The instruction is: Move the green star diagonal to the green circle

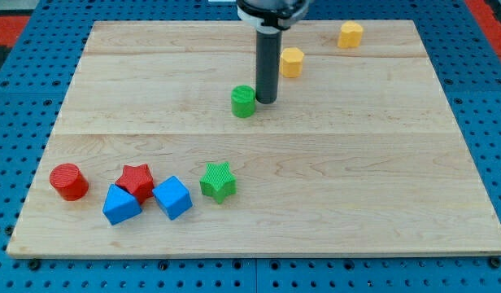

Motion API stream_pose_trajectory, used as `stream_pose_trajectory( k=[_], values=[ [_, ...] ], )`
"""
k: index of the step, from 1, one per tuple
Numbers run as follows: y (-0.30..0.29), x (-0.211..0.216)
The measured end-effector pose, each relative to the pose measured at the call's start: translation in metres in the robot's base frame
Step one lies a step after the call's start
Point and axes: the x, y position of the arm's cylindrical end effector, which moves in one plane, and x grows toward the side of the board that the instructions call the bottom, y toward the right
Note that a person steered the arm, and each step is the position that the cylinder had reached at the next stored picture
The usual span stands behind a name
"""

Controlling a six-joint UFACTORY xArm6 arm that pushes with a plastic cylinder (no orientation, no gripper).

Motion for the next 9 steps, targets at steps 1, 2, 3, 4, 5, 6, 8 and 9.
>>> stream_pose_trajectory(
  k=[1, 2, 3, 4, 5, 6, 8, 9],
  values=[
    [-0.001, -0.034],
    [-0.005, -0.069],
    [0.011, -0.078],
    [0.030, -0.071],
    [0.028, 0.008],
    [0.060, 0.131],
    [-0.065, 0.204],
    [-0.083, 0.192]
  ],
)
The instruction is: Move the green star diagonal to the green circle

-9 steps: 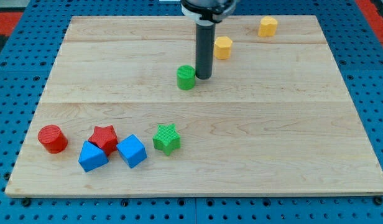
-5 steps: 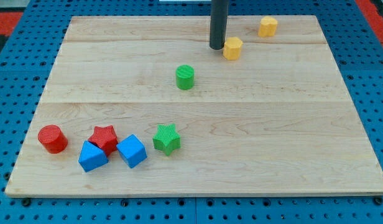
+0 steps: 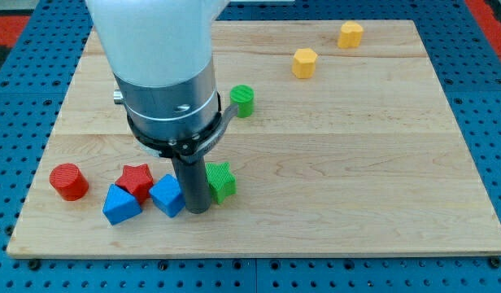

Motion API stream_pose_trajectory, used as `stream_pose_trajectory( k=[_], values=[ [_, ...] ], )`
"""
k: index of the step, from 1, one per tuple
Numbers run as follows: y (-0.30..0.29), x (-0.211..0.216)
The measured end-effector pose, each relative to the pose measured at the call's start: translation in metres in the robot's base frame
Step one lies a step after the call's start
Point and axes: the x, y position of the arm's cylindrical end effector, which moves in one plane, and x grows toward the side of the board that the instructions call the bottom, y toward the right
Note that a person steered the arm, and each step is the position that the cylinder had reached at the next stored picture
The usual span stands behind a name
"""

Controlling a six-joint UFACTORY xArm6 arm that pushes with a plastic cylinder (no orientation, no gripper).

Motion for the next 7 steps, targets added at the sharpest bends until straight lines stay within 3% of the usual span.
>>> stream_pose_trajectory(
  k=[2, 3, 4, 5, 6, 7],
  values=[
    [0.055, 0.008],
    [0.016, -0.042],
    [-0.007, -0.060],
    [0.068, -0.024],
    [0.068, 0.024],
    [0.023, 0.040]
  ],
)
